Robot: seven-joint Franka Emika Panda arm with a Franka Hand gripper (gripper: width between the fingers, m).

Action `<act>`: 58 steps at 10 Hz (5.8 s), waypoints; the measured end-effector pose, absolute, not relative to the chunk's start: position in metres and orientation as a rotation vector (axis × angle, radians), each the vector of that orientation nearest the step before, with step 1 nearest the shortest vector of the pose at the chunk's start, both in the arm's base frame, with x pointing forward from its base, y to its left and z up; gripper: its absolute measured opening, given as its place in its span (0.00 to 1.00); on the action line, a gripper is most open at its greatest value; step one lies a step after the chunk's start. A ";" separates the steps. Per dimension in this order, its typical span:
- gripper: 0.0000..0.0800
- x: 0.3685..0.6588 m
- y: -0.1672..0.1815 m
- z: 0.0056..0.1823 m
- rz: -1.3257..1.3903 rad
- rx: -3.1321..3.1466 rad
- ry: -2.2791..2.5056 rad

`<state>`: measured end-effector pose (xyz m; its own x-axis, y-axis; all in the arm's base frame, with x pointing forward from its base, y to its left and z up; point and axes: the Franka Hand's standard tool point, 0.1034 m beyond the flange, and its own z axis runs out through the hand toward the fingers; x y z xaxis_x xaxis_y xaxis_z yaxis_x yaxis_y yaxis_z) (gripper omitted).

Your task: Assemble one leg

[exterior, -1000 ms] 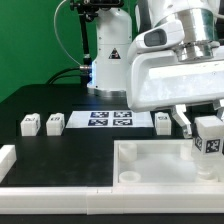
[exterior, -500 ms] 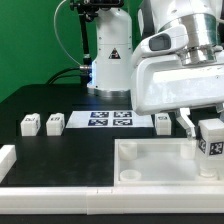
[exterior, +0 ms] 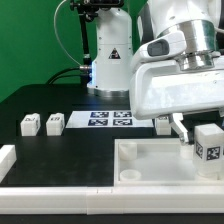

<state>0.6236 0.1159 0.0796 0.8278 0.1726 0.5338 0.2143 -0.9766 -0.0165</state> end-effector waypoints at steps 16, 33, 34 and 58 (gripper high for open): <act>0.81 0.628 0.111 0.088 0.165 -2.990 -0.246; 0.37 0.638 0.108 0.082 0.187 -2.333 1.799; 0.37 0.637 0.110 0.081 0.181 -2.397 1.717; 0.37 0.641 0.110 0.075 0.206 -2.208 2.009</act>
Offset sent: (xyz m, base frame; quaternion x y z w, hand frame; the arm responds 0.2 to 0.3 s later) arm 0.0000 0.0000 0.0000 0.0000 0.0000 0.0000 1.0000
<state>0.6413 0.1104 0.0753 0.0940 -0.9750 -0.2013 -0.9956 -0.0922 -0.0181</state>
